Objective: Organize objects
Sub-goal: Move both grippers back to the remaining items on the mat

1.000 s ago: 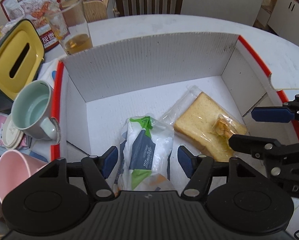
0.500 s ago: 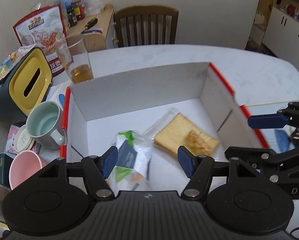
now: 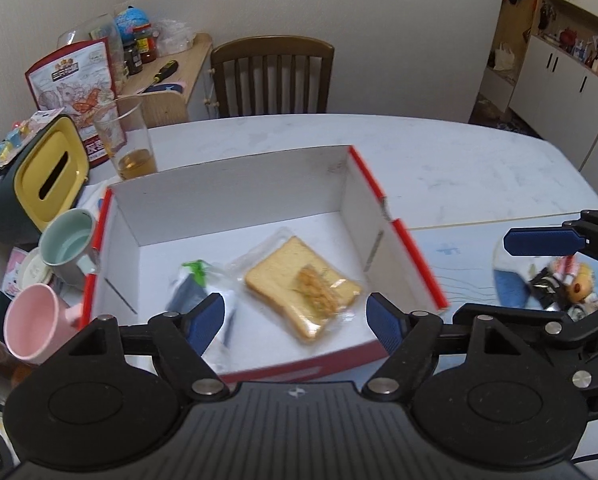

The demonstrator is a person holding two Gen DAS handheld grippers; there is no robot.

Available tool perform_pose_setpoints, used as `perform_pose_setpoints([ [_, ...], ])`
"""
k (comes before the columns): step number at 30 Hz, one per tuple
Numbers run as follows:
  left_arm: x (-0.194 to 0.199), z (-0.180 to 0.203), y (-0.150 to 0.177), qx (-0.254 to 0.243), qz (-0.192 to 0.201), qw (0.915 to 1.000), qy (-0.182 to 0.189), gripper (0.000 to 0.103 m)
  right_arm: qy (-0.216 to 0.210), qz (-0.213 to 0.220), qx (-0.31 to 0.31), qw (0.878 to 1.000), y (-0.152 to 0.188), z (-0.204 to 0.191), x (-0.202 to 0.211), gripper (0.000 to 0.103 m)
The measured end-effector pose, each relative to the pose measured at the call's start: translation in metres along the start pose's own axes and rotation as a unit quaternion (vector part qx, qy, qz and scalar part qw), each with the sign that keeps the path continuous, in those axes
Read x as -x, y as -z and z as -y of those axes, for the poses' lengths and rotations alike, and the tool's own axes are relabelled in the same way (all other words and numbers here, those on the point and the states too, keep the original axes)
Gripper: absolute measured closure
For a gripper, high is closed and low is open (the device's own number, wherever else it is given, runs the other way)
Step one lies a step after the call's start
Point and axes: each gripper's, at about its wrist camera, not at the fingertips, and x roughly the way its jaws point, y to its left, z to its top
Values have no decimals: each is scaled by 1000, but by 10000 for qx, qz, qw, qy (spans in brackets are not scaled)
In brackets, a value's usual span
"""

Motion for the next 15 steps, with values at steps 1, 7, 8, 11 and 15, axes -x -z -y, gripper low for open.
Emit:
perform_pose_setpoints([
  [1, 2, 4, 1, 15, 14, 10000, 34, 25, 14, 28, -14, 10000, 2, 2, 5, 14],
  [7, 9, 28, 3, 61, 92, 9995, 305, 16, 115, 169, -78, 9998, 18, 22, 33, 9],
  [8, 10, 33, 4, 55, 116, 9993, 348, 14, 150, 197, -87, 9997, 22, 26, 38, 9],
  [11, 11, 49, 5, -49, 164, 9988, 455, 7, 291, 248, -148, 9992, 34, 39, 53, 9],
  [15, 11, 71, 9, -141, 299, 9980, 535, 2, 490, 292, -356, 9977, 52, 58, 71, 8],
])
